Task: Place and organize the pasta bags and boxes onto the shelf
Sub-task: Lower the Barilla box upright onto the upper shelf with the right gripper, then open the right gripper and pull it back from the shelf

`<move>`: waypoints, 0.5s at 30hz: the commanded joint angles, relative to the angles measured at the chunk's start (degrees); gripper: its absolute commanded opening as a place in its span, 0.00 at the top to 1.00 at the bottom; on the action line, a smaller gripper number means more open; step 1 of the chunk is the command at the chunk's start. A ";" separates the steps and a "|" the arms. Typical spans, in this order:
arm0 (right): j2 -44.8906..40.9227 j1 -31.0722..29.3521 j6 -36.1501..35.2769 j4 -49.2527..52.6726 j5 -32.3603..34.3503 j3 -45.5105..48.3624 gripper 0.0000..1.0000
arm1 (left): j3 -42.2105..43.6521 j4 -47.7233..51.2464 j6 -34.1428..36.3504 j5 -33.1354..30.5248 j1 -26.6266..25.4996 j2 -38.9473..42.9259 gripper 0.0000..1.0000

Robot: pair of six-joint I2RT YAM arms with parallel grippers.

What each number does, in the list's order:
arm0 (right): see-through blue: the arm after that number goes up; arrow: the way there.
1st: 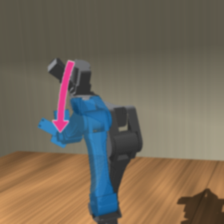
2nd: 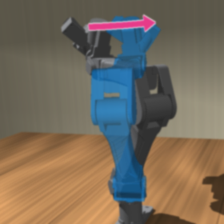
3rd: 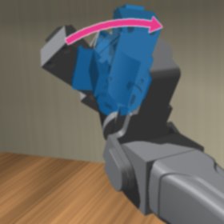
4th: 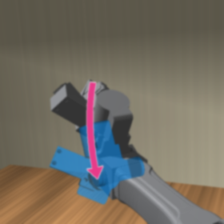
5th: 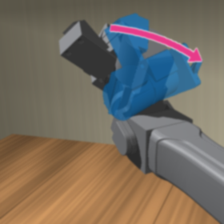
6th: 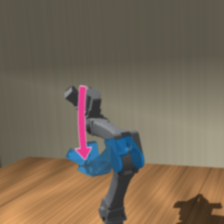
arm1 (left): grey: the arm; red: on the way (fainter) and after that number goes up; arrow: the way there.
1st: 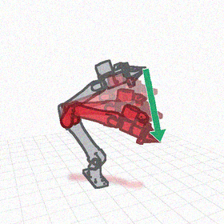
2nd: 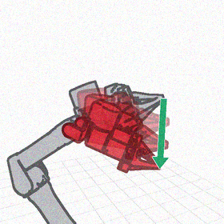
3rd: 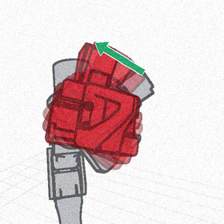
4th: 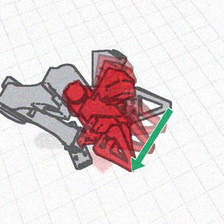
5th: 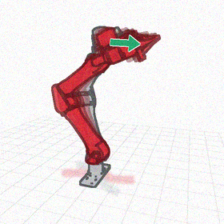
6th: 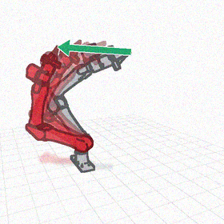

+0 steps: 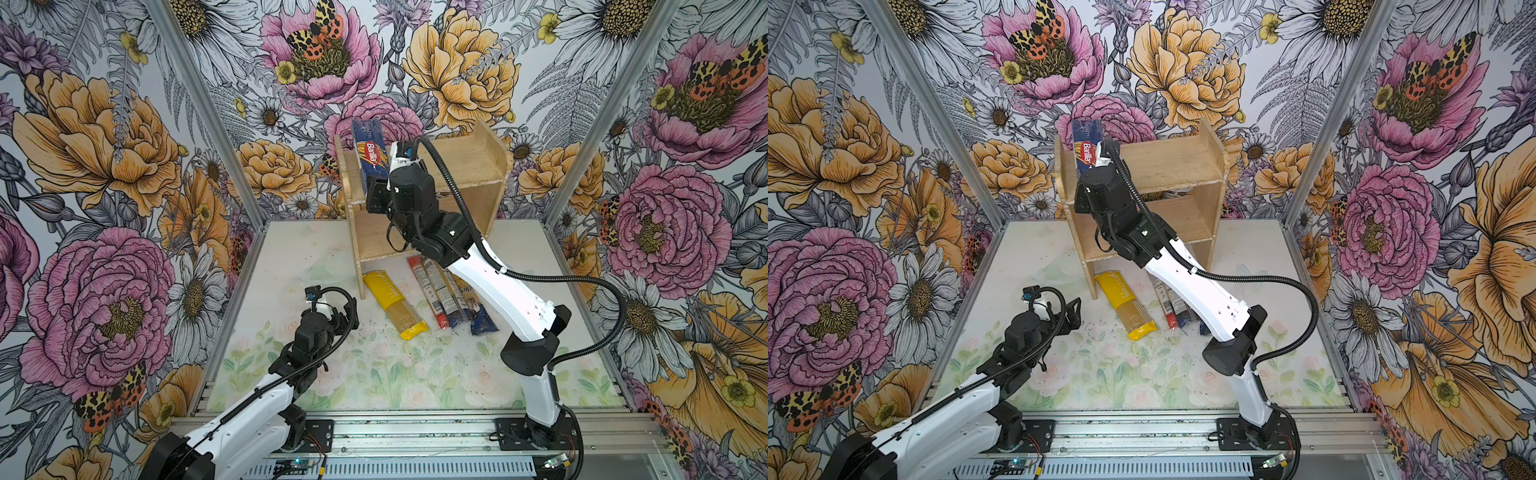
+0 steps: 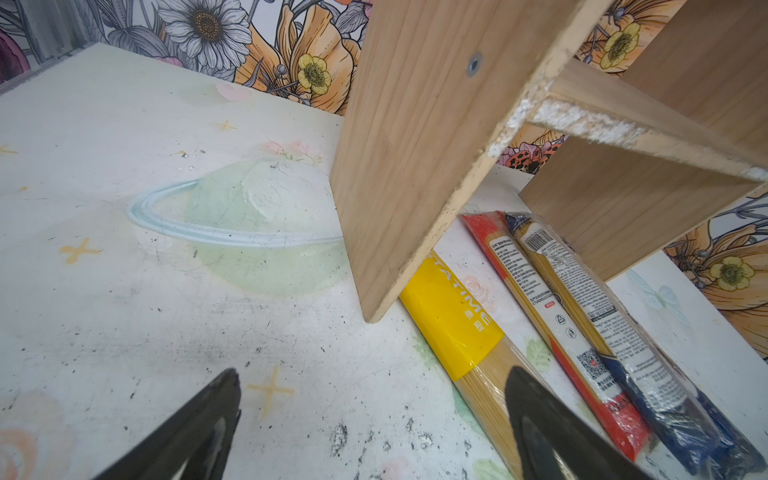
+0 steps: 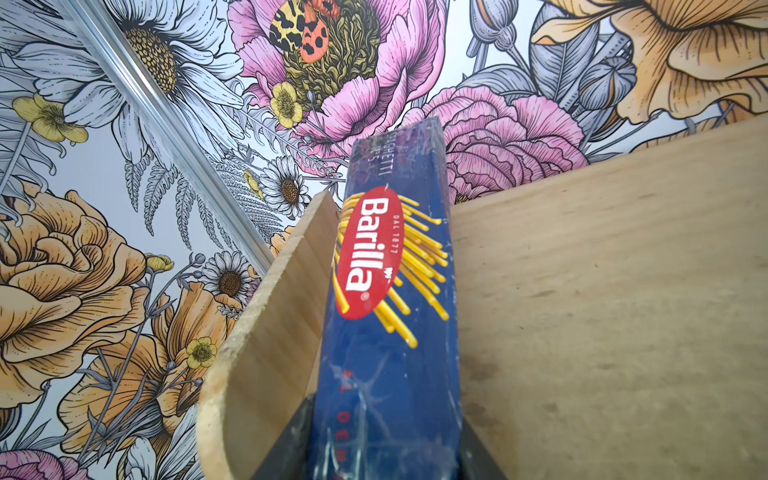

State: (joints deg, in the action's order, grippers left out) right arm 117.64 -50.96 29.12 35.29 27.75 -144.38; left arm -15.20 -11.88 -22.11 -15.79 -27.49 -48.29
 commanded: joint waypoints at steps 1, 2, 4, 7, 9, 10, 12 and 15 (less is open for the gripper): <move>-2.25 0.42 0.27 -3.01 -0.95 1.19 0.54 | -0.09 0.35 0.79 0.59 0.53 1.01 0.01; -2.37 0.46 0.32 -3.03 -1.01 1.35 0.54 | -0.08 0.37 0.79 0.56 0.56 1.01 0.01; -2.51 0.53 0.33 -3.03 -1.25 1.63 0.53 | -0.01 0.42 0.79 0.58 0.50 1.10 0.01; -2.77 0.75 0.32 -3.03 -1.48 1.97 0.52 | -0.05 0.52 0.75 0.65 0.56 1.31 0.01; -2.86 0.90 0.33 -3.03 -2.02 2.30 0.51 | 0.01 0.67 0.66 0.59 0.53 1.44 0.01; -2.91 0.95 0.34 -3.03 -2.12 2.48 0.51 | -0.07 0.70 0.66 0.53 0.51 1.53 0.01; -2.97 1.04 0.32 -3.03 -2.41 2.68 0.50 | -0.01 0.80 0.58 0.58 0.56 1.75 0.01; -3.04 1.27 0.32 -3.03 -3.51 3.06 0.48 | -0.06 1.01 0.45 0.59 0.56 2.15 0.01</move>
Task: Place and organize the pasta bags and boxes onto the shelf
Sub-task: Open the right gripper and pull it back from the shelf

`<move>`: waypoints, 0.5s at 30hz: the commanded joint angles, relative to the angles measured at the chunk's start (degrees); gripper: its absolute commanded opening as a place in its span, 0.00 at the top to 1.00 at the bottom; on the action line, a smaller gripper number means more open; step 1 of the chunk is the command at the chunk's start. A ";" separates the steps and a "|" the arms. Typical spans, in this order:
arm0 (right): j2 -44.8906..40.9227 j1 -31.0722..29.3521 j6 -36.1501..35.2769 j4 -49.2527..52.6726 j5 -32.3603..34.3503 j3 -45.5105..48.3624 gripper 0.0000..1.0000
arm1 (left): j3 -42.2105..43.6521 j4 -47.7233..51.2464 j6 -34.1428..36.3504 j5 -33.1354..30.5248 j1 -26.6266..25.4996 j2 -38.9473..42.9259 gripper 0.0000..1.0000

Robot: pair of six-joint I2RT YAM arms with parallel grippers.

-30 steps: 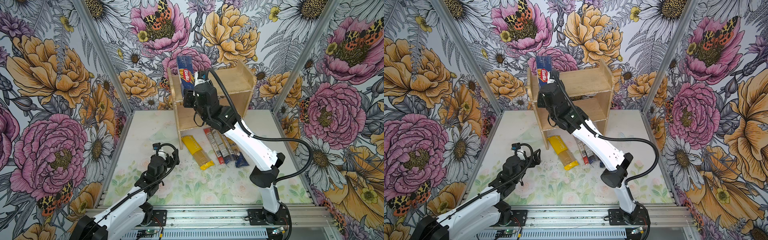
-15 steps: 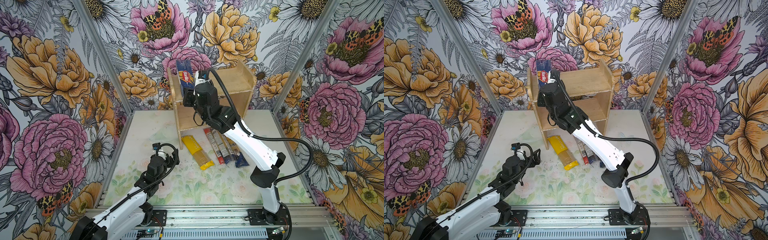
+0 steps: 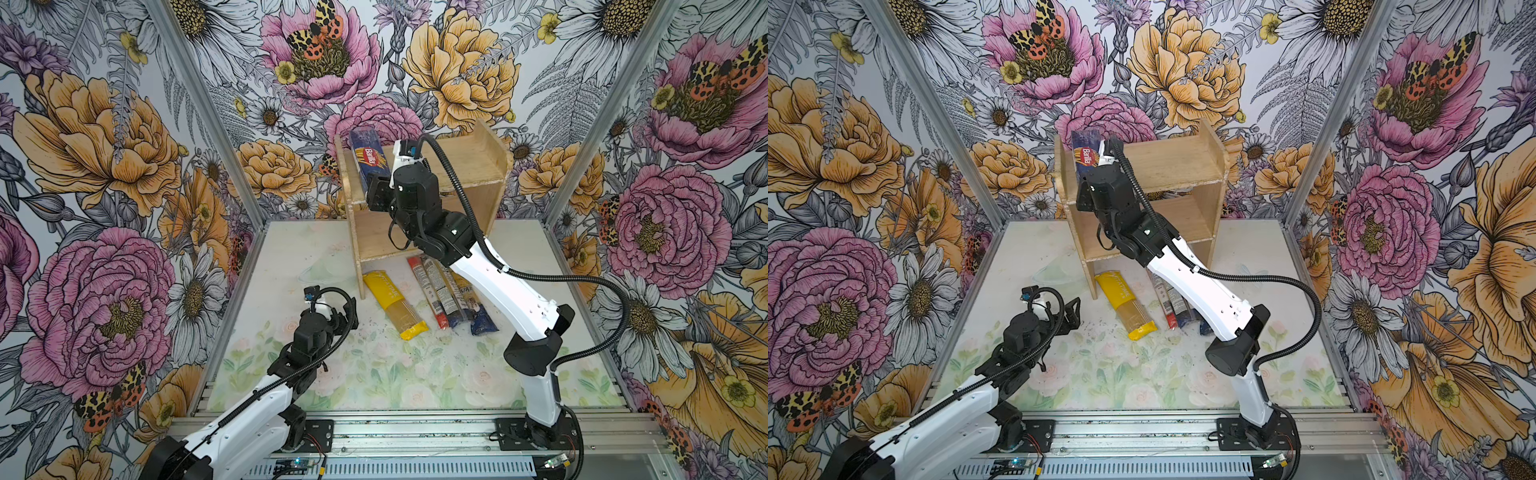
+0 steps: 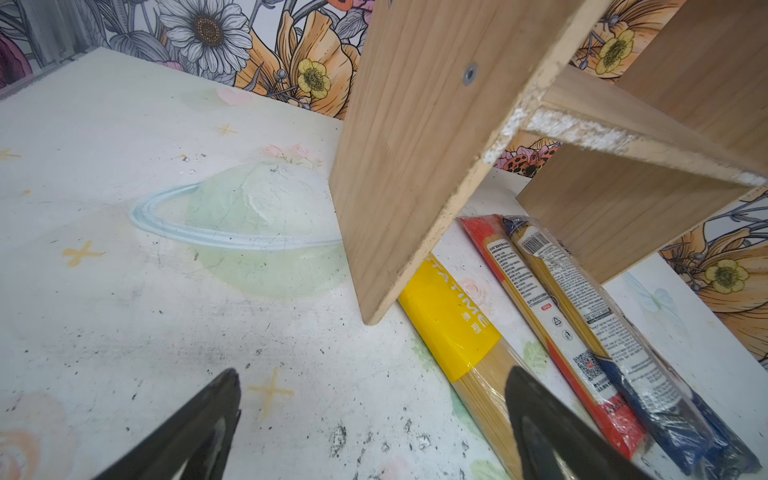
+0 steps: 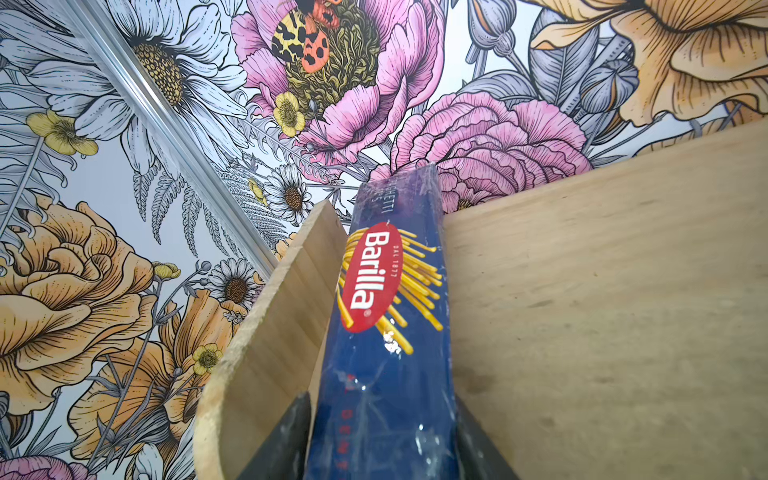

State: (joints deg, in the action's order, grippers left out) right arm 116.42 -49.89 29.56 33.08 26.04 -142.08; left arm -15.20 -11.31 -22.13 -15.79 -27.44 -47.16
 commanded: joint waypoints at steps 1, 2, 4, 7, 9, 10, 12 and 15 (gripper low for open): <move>-1.82 0.32 -0.12 -0.78 -2.30 0.76 0.47 | -0.03 0.54 0.51 0.52 0.51 1.09 0.01; -1.75 0.41 -0.40 -0.82 -3.03 0.76 0.46 | -0.05 0.59 0.51 0.58 0.47 1.14 0.01; -1.74 0.53 -0.82 -0.82 -4.35 0.67 0.41 | -0.06 0.85 0.51 0.59 0.46 1.32 0.01; -1.93 0.67 -1.46 -0.78 -4.81 0.73 0.31 | -0.09 1.19 0.48 0.51 0.48 1.58 0.01; -2.24 0.80 -1.99 -0.82 -5.27 0.70 0.25 | -0.19 1.37 0.49 0.50 0.53 1.72 0.01; -2.47 0.90 -2.24 -0.78 -5.66 0.71 0.23 | -0.19 1.46 0.57 0.50 0.48 1.72 0.01; -3.06 1.17 -2.83 -0.82 -6.25 1.01 0.20 | -0.41 1.72 0.68 0.50 0.58 1.87 0.01; -4.53 1.33 -4.17 -0.74 -6.81 1.82 0.16 | -0.49 1.82 0.77 0.36 0.61 1.89 0.01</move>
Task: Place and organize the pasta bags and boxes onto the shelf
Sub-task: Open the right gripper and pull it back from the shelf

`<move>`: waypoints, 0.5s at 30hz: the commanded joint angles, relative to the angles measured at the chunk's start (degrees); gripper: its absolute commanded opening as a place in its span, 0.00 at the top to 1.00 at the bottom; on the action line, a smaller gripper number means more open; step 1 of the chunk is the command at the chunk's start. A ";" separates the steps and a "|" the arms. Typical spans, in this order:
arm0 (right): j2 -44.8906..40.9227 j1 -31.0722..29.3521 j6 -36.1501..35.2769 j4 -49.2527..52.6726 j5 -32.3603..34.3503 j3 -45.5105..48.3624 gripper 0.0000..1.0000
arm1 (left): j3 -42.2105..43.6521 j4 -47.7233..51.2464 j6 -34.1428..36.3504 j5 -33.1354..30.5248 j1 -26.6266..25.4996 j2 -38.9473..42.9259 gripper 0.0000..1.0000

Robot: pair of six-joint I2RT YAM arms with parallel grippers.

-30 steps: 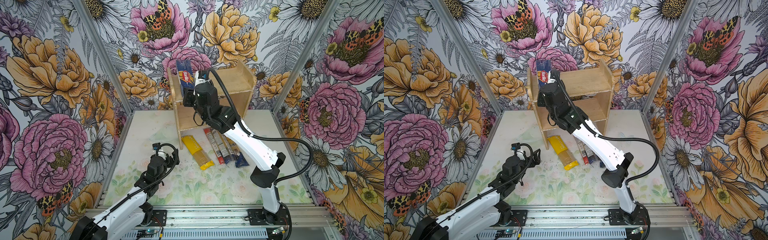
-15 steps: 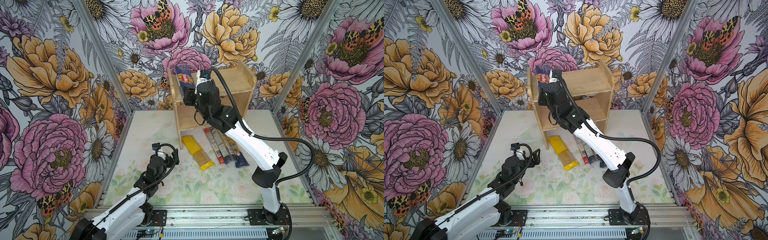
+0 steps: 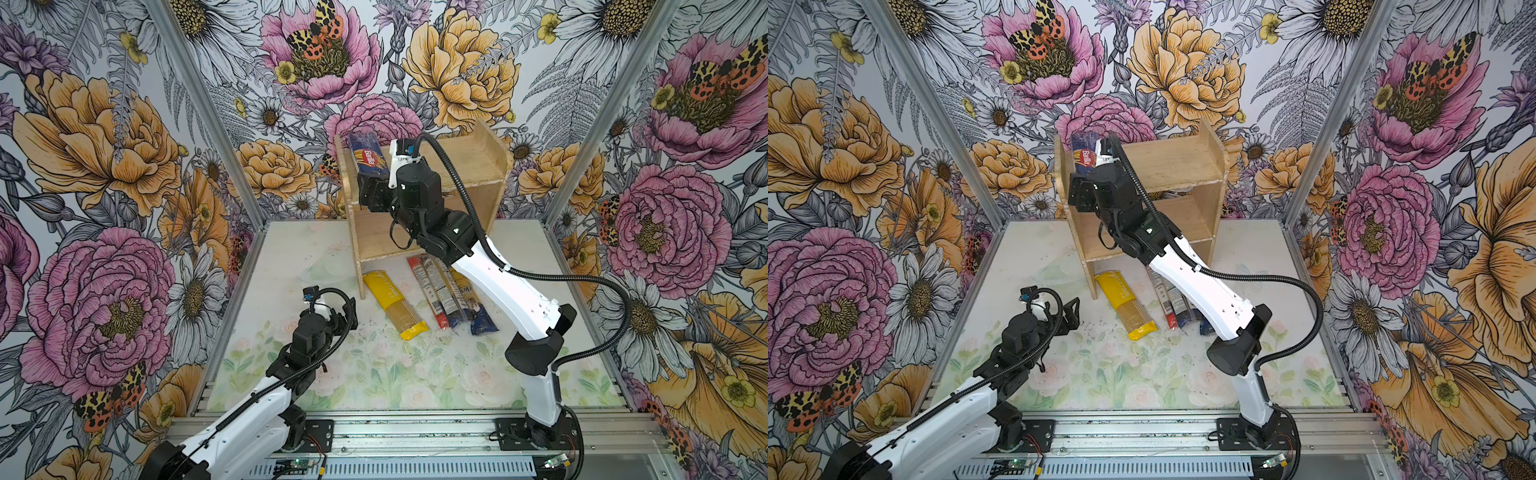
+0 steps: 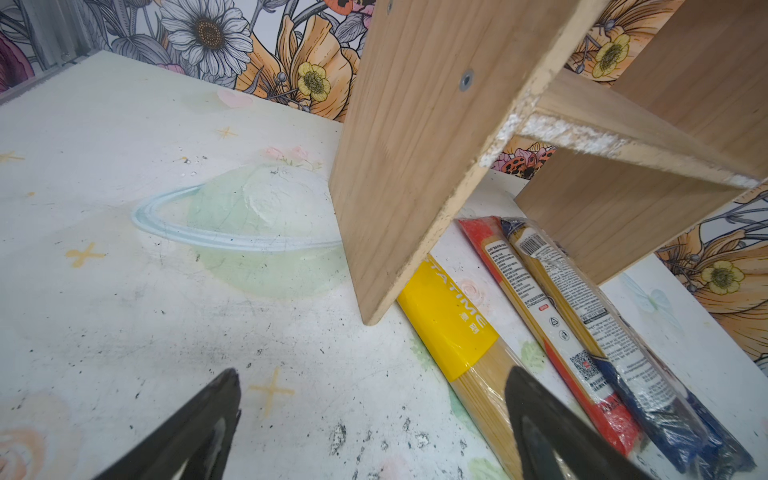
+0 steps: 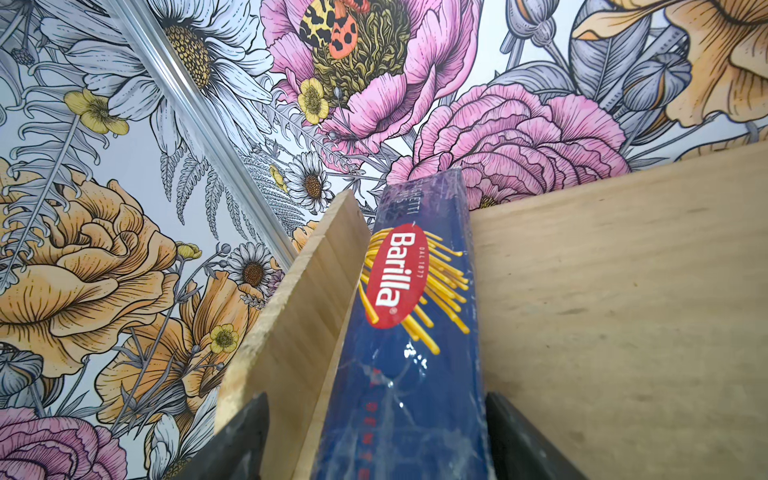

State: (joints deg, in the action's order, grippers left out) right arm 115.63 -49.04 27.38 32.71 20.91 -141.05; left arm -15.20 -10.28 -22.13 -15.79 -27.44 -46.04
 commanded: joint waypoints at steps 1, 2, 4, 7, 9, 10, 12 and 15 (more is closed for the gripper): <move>-4.46 0.50 -2.46 -0.37 -1.91 1.33 0.15 | -0.46 0.75 0.77 0.41 0.56 0.78 0.01; -5.52 0.52 -2.74 -0.37 -1.89 2.28 0.15 | -0.49 0.79 0.77 0.34 0.59 0.77 0.01; -7.80 0.52 -3.67 -0.37 -1.18 4.27 0.15 | -0.47 0.79 0.77 0.32 0.55 0.78 0.01; -11.94 0.52 -6.14 -0.36 -0.69 7.87 0.15 | -0.70 0.92 0.95 0.32 0.60 0.67 0.01; -16.20 0.19 -8.43 -0.29 -1.36 12.29 0.15 | -0.99 1.01 0.99 0.44 0.67 0.56 0.01; -18.60 -0.25 -9.71 -0.36 -1.48 14.61 0.14 | -1.16 1.13 1.02 0.52 0.63 0.51 0.01; -24.67 -1.50 -11.33 -0.43 0.07 21.24 0.14 | -1.32 1.14 0.84 0.64 0.71 0.32 0.01; -34.08 -2.12 -11.03 -0.45 0.45 32.17 0.14 | -1.72 0.59 0.60 0.91 0.64 -0.28 0.01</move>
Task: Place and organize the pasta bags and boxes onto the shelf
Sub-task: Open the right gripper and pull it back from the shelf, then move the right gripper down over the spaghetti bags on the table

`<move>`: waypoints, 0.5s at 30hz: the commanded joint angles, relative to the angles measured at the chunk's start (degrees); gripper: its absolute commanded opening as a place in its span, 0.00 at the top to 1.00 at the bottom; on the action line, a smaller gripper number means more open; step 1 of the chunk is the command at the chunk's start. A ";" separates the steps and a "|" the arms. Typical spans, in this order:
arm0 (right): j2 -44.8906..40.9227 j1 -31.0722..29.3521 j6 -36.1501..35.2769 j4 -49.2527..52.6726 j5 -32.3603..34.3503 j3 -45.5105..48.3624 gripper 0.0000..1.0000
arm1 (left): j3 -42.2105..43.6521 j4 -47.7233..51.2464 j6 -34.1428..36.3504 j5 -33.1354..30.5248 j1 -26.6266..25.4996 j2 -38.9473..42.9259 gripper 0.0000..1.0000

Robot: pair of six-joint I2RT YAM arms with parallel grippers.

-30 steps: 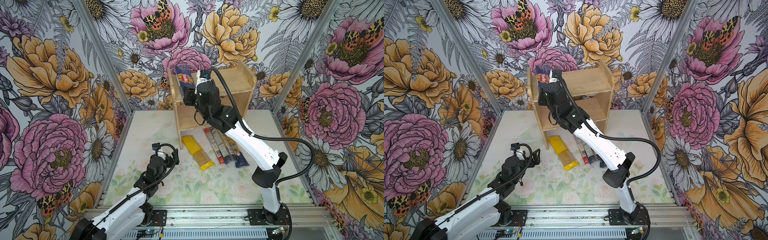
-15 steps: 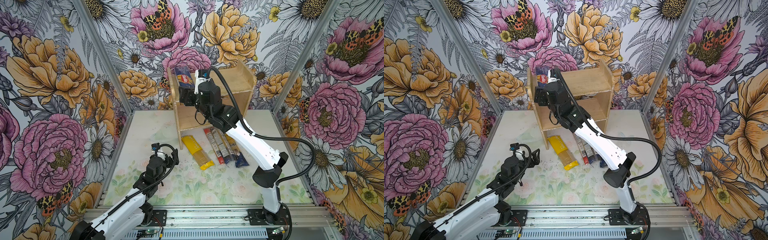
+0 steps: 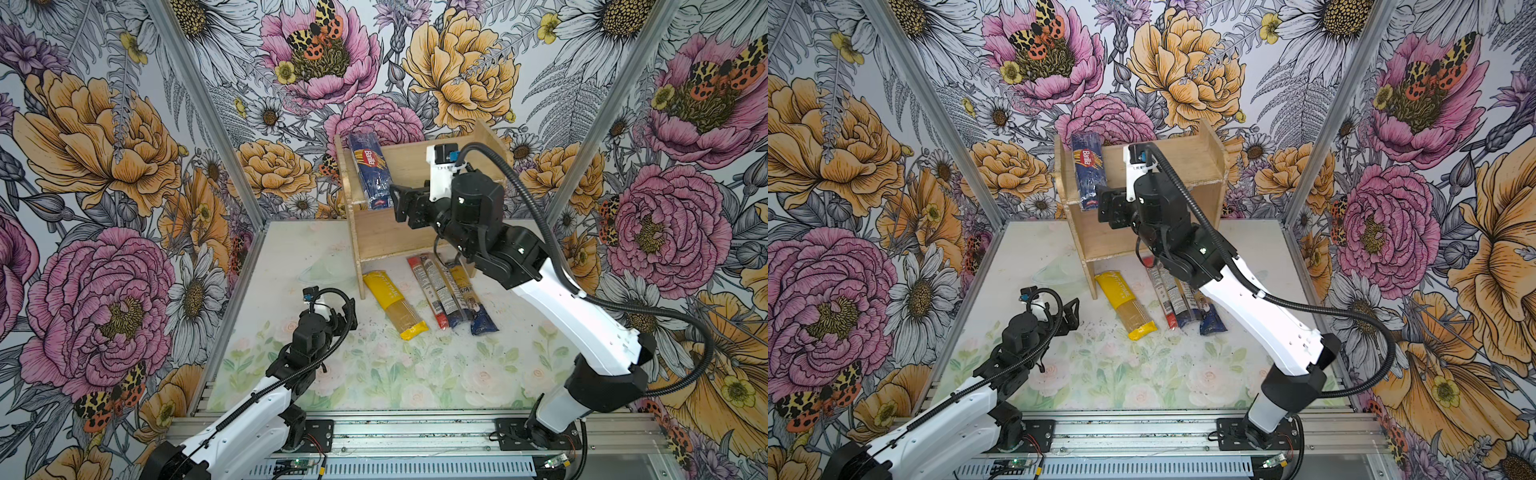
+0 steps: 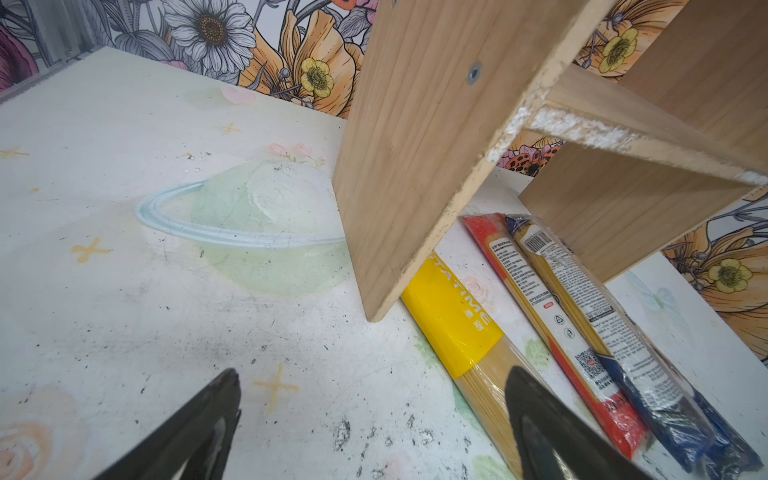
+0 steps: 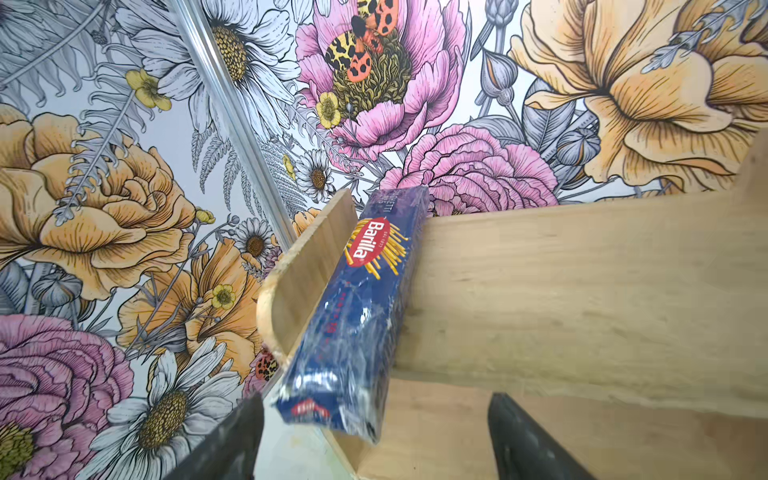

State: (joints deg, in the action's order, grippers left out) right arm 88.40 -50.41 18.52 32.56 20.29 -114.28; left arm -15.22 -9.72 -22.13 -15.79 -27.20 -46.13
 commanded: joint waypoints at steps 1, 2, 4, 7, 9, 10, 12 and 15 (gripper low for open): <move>-10.36 -0.82 -1.79 -0.30 0.86 9.39 0.14 | -1.90 -0.20 0.59 1.01 0.40 -0.64 0.01; -13.72 -0.83 -1.24 -0.25 0.68 13.33 0.14 | -2.21 -0.37 0.57 1.18 0.43 -1.24 0.01; -19.51 -0.83 -0.34 -0.23 0.15 20.54 0.14 | -2.89 -0.51 0.49 1.50 0.34 -2.63 0.01; -27.24 -0.85 1.28 -0.30 0.97 30.82 0.15 | -3.47 -1.77 -0.18 2.02 0.16 -5.16 0.01; -31.37 -0.74 3.00 -0.22 1.80 37.34 0.14 | -3.80 -3.06 -0.83 2.35 -0.26 -6.97 0.01; -32.80 -0.74 3.79 -0.21 1.85 40.12 0.14 | -4.10 -3.23 -0.89 2.48 -0.60 -7.81 0.01; -35.36 -0.49 6.26 -0.16 1.23 46.56 0.14 | -4.72 -3.27 -0.90 2.07 -1.71 -9.30 0.01; -36.69 0.13 10.41 -0.21 -0.25 54.21 0.13 | -5.13 -3.61 -1.05 0.74 -3.47 -10.83 0.01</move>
State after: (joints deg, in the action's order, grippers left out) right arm 51.83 -50.89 23.81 31.09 21.08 -65.45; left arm -18.31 -10.96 -22.59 -14.96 -29.12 -56.07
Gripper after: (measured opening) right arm 0.865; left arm 0.987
